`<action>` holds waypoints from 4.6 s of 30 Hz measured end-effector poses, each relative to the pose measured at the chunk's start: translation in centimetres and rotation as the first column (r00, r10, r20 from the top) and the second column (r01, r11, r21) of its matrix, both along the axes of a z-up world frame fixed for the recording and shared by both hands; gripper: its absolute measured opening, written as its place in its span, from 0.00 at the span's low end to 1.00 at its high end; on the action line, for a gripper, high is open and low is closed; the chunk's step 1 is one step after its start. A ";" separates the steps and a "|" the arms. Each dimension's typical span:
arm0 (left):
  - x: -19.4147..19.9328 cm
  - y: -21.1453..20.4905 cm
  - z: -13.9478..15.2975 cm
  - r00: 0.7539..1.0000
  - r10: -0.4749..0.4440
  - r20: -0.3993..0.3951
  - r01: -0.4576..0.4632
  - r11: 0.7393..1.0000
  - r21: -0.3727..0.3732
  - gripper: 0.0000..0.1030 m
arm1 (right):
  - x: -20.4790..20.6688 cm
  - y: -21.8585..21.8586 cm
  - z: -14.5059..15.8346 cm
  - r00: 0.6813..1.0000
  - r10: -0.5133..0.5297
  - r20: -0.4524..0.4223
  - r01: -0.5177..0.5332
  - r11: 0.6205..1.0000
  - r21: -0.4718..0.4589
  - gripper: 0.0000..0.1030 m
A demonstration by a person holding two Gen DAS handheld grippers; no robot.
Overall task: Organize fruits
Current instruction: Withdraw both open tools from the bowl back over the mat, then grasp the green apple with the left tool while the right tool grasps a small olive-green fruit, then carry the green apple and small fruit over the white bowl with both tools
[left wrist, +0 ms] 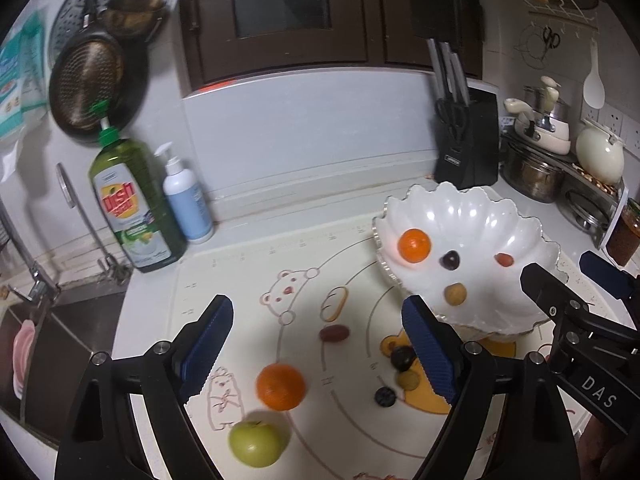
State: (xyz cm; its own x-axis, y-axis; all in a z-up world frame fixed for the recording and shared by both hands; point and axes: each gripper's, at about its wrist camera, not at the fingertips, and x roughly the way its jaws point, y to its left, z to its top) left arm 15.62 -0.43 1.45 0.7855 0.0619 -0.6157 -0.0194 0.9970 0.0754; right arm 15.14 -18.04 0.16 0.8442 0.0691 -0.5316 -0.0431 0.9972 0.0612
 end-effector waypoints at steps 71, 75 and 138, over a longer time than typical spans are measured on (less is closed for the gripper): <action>-3.3 6.4 -11.3 0.979 0.106 -0.175 -0.116 0.992 -0.048 0.84 | 1.2 6.5 -10.9 0.968 0.079 -0.240 -0.087 0.996 -0.024 0.66; -2.9 6.3 -11.7 0.978 0.099 -0.186 -0.109 0.993 -0.048 0.78 | 1.8 6.6 -11.3 0.962 0.085 -0.260 -0.091 0.996 -0.010 0.58; 0.4 -5.2 -2.7 0.989 -0.147 -0.031 0.145 0.988 -0.057 0.46 | -0.9 -3.3 -2.3 0.998 -0.015 -0.068 0.018 0.999 0.043 0.23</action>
State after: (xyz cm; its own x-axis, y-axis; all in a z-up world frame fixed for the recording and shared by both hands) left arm 16.06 -5.63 -1.20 0.7616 -0.0861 -0.6423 0.1280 0.9916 0.0189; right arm 14.25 -21.33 -2.18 0.8078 0.0799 -0.5841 -0.0214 0.9941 0.1064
